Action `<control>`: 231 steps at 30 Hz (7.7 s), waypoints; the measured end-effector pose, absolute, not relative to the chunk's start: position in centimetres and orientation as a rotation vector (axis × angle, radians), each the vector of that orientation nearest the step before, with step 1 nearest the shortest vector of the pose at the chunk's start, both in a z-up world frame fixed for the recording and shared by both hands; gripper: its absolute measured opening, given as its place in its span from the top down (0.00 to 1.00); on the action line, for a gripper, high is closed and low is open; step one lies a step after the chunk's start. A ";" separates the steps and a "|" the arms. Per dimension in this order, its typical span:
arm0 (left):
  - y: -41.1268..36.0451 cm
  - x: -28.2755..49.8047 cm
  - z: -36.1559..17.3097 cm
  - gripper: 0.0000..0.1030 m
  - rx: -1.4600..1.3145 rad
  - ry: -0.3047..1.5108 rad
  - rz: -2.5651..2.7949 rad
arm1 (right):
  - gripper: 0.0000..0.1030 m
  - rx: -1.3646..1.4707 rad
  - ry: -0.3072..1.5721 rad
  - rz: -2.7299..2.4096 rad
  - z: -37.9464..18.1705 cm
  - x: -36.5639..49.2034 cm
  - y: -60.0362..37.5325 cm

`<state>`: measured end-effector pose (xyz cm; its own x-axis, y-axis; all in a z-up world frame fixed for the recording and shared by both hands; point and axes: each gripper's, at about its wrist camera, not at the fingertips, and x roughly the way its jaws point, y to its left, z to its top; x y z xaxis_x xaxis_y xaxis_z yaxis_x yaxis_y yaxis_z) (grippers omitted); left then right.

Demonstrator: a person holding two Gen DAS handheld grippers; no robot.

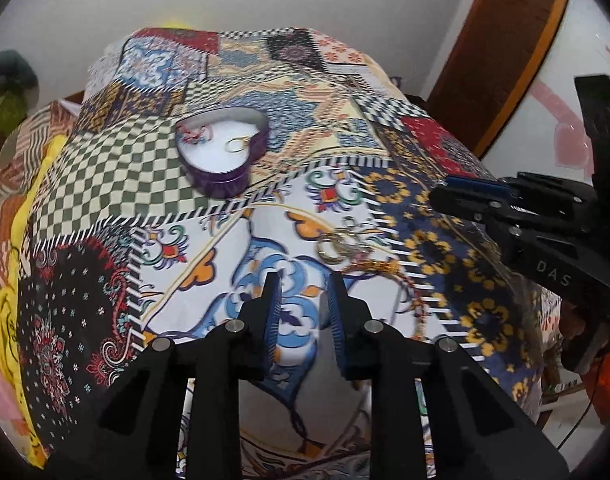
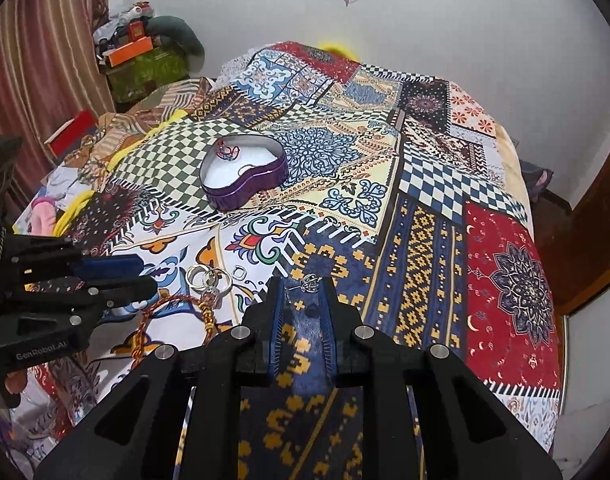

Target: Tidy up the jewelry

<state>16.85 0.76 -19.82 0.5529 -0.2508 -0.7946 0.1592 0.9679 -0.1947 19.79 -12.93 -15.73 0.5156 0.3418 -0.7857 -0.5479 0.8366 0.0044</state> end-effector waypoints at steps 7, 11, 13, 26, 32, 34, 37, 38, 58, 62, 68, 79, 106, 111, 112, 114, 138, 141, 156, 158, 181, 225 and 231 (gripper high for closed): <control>-1.5 17.2 -21.6 0.95 -0.081 0.986 -0.303 | 0.85 -0.231 0.877 0.544 -15.7 18.8 -13.4; -1.4 17.4 -21.5 0.99 -0.097 0.982 -0.297 | 0.85 -0.223 0.874 0.545 -15.5 18.1 -13.7; -1.7 17.1 -21.3 0.99 -0.079 0.974 -0.291 | 0.85 -0.219 0.870 0.545 -15.3 17.9 -13.9; -0.3 16.8 -17.1 0.99 -0.063 0.850 -0.229 | 0.86 -0.200 0.815 0.545 -13.1 18.0 -13.7; 1.4 16.7 -16.1 0.99 -0.076 0.808 -0.193 | 0.86 -0.190 0.837 0.565 -13.5 18.5 -13.8; 1.8 16.5 -16.0 0.99 -0.072 0.801 -0.182 | 0.79 -0.193 0.880 0.572 -14.3 18.8 -14.0; 2.3 16.4 -16.3 0.99 -0.070 0.798 -0.171 | 0.62 -0.212 0.916 0.551 -15.6 19.0 -14.4; 2.5 16.4 -16.5 0.99 -0.070 0.800 -0.168 | 0.62 -0.231 0.920 0.540 -16.2 19.0 -14.5; 3.1 17.3 -18.7 0.99 -0.082 0.827 -0.157 | 0.88 -0.296 0.936 0.574 -18.9 18.8 -13.3; 3.3 17.4 -18.2 0.99 -0.086 0.809 -0.149 | 0.88 -0.282 0.937 0.569 -18.6 18.9 -13.4; 3.6 17.9 -16.8 0.99 -0.090 0.772 -0.132 | 0.88 -0.243 0.899 0.567 -16.5 19.8 -13.0; 4.9 20.2 -15.4 0.99 -0.095 0.731 -0.098 | 0.88 -0.204 0.789 0.577 -12.3 21.8 -11.1; 8.0 29.9 -18.6 0.99 -0.081 0.782 -0.032 | 0.88 -0.157 0.835 0.669 -13.2 30.2 -4.1; 7.7 31.3 -20.3 0.99 -0.073 0.822 -0.033 | 0.88 -0.165 0.899 0.681 -14.7 31.7 -3.2; 7.7 31.6 -20.6 0.99 -0.073 0.829 -0.034 | 0.88 -0.168 0.909 0.683 -15.0 31.8 -3.1; 7.6 32.0 -21.0 0.99 -0.073 0.839 -0.034 | 0.88 -0.175 0.932 0.689 -15.6 32.1 -2.7; 8.0 32.2 -21.9 0.98 -0.072 0.865 -0.045 | 0.88 -0.220 1.047 0.672 -18.6 33.6 -1.3; 8.1 31.7 -21.5 0.98 -0.071 0.863 -0.041 | 0.88 -0.239 1.035 0.663 -18.2 33.4 -1.2; 8.9 27.0 -18.1 0.71 -0.049 0.830 0.000 | 0.65 -0.322 0.891 0.625 -14.2 29.1 -2.1; 9.0 26.2 -17.5 0.70 -0.051 0.823 0.001 | 0.65 -0.321 0.874 0.621 -13.6 28.4 -2.4; 5.0 17.6 -16.0 0.58 -0.008 0.824 -0.073 | 0.65 -0.233 0.829 0.593 -11.6 21.1 -7.8; -1.1 19.0 -21.2 0.58 -0.025 0.926 -0.261 | 0.89 -0.109 0.972 0.584 -17.7 20.0 -12.6; -2.6 19.8 -21.7 0.79 0.010 0.921 -0.269 | 0.89 -0.087 0.977 0.572 -17.8 20.0 -13.8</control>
